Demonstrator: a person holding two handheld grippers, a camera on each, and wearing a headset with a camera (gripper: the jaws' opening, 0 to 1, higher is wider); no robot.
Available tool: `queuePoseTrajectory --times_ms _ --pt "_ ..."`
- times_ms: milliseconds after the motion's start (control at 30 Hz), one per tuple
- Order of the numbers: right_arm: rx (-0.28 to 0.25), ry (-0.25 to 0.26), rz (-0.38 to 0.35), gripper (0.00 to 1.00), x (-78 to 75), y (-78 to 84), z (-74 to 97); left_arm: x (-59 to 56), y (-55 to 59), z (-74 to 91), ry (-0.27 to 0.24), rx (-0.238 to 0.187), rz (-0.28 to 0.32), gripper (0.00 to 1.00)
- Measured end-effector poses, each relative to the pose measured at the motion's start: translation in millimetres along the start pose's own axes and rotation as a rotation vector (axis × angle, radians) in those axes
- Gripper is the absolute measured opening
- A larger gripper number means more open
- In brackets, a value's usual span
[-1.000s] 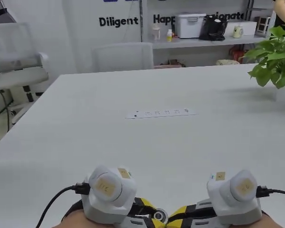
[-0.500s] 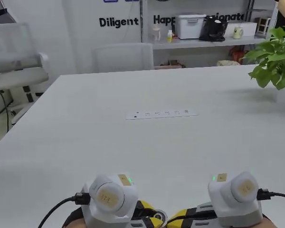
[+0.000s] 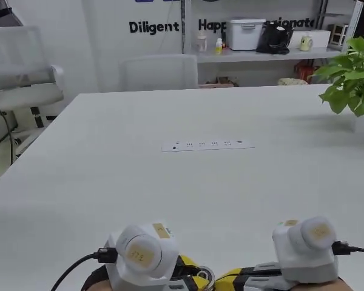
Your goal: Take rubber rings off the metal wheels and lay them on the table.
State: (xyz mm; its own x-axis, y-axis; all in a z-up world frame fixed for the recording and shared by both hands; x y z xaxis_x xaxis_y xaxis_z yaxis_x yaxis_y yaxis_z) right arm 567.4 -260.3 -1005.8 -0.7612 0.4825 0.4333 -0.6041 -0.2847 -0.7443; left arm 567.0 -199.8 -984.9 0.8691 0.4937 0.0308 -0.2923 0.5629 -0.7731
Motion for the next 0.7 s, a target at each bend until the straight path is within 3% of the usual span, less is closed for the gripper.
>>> queuePoseTrajectory --times_ms 233,367,700 --pt "-0.039 -0.013 -0.091 0.0 -1.9 0.2 1.2 0.4 0.0 -0.4 -0.005 -0.003 -0.004 0.13" --pt "-0.103 -0.021 -0.162 0.0 -4.3 -9.1 3.7 0.4 0.1 -0.5 -0.01 -0.007 -0.001 0.13" --pt "-0.117 -0.031 -0.177 0.0 -0.9 -11.5 3.7 -0.1 -0.1 -1.1 -0.02 -0.006 -0.002 0.13"
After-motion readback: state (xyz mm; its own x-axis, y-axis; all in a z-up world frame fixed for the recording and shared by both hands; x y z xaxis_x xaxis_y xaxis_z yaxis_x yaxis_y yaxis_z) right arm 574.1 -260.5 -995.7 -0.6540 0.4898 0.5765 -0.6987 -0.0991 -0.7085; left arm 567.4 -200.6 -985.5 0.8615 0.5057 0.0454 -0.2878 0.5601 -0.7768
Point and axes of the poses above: the centre of the closed fingertips' face, and the gripper's own axes: z roughly backward along the fingers, x roughly to its left, y roughly out of its underside, the point moved 3 cm from there along z, roughly backward along the fingers, and after that the axes turned 3 degrees about x, right-handed, at the moved point
